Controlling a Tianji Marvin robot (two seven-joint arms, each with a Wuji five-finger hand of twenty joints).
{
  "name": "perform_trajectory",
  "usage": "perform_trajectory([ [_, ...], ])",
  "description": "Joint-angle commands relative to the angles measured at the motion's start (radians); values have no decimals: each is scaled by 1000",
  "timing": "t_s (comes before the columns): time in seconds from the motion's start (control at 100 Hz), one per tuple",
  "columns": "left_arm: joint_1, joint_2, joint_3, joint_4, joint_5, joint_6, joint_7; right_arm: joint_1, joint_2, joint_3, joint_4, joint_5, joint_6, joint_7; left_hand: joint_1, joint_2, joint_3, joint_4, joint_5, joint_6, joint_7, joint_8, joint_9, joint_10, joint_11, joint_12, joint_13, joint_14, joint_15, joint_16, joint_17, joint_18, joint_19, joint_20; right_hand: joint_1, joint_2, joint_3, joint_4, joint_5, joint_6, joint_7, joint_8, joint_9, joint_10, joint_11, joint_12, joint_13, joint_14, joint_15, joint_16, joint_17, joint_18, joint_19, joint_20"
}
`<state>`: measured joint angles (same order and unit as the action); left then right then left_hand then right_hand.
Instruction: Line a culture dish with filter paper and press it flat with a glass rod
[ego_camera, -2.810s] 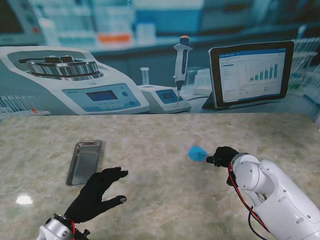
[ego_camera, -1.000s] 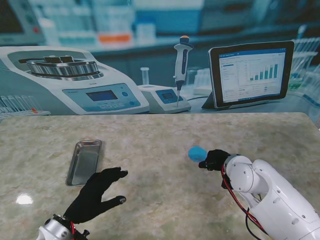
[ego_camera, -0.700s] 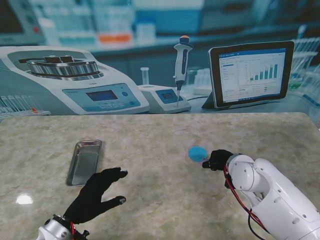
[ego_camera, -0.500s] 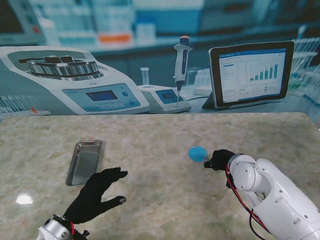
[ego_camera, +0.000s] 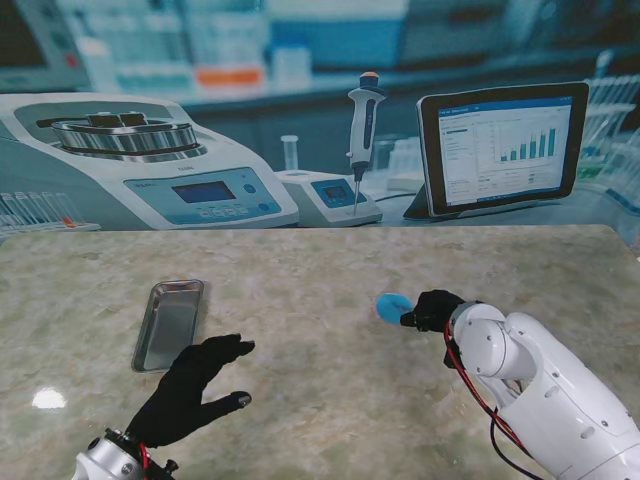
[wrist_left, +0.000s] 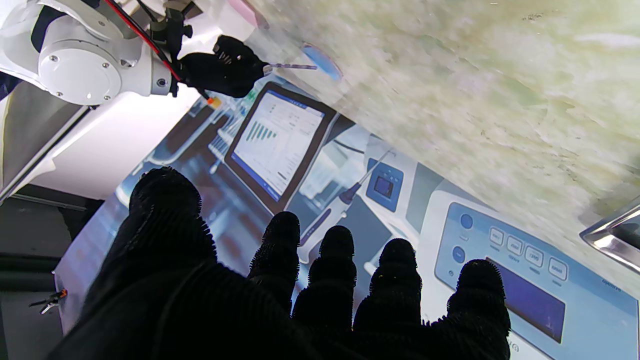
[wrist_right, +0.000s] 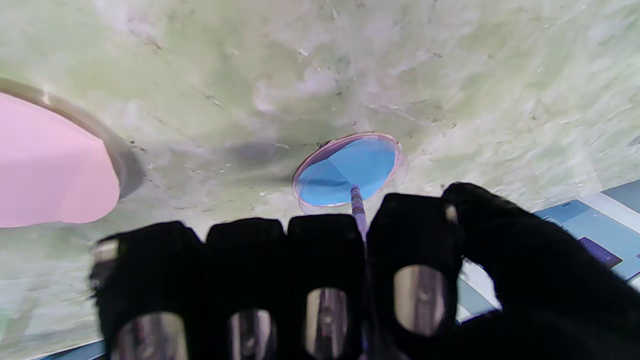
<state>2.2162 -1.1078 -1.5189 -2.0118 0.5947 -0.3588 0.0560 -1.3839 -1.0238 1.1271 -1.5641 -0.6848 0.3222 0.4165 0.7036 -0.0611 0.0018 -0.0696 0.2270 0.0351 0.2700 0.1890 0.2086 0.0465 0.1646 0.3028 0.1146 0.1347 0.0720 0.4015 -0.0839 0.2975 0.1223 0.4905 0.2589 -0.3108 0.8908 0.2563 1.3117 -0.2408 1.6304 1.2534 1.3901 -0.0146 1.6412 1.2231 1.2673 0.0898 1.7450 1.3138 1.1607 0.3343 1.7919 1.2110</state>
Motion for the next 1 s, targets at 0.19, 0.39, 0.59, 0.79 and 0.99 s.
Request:
perform_trajectory([
  [0.19, 11, -1, -4, -8, 2, 0, -4, 46, -5, -50, 55, 30, 2, 19, 15, 26, -23, 29, -11, 8, -31, -11, -38, -2, -14, -21, -36, -34, -17, -13, -4, -37, -39, -40, -29, 1, 2, 27, 52, 86, 116, 15, 50, -57, 117, 18, 40, -114, 121, 41, 47, -16, 302, 26],
  [0.39, 12, -2, -8, -10, 2, 0, -3, 62, -5, -82, 54, 54, -17, 30, 15, 26, -23, 29, -10, 7, -31, -11, -37, -2, -14, -21, -36, -34, -17, -12, -4, -38, -39, -41, -30, 2, 1, 28, 51, 78, 116, 15, 50, -62, 117, 20, 41, -118, 121, 43, 47, -18, 302, 29],
  [0.59, 11, -2, -8, -10, 1, 0, -3, 54, -6, -77, 31, 55, -19, 24, 14, 27, -24, 29, -11, 6, -32, -11, -38, -1, -14, -21, -36, -34, -17, -13, -4, -38, -39, -41, -29, 3, 0, 28, 51, 77, 115, 16, 50, -62, 117, 20, 41, -119, 120, 43, 47, -19, 302, 29],
  [0.79, 15, -2, -7, -14, -2, 0, -4, 26, -9, -38, 8, 30, -12, 4, 15, 26, -23, 29, -10, 9, -32, -11, -37, -2, -14, -21, -37, -34, -17, -13, -4, -38, -39, -41, -28, 2, 0, 29, 51, 77, 115, 17, 50, -61, 116, 20, 41, -117, 120, 44, 47, -18, 302, 29],
  [0.99, 17, -2, -6, -16, -2, 1, -3, 28, -3, -30, 21, 11, -3, 26, 15, 26, -23, 29, -9, 8, -32, -11, -38, -2, -14, -21, -37, -33, -17, -13, -4, -37, -39, -41, -28, 2, 0, 28, 51, 77, 115, 17, 50, -60, 116, 20, 41, -117, 120, 44, 47, -18, 302, 29],
])
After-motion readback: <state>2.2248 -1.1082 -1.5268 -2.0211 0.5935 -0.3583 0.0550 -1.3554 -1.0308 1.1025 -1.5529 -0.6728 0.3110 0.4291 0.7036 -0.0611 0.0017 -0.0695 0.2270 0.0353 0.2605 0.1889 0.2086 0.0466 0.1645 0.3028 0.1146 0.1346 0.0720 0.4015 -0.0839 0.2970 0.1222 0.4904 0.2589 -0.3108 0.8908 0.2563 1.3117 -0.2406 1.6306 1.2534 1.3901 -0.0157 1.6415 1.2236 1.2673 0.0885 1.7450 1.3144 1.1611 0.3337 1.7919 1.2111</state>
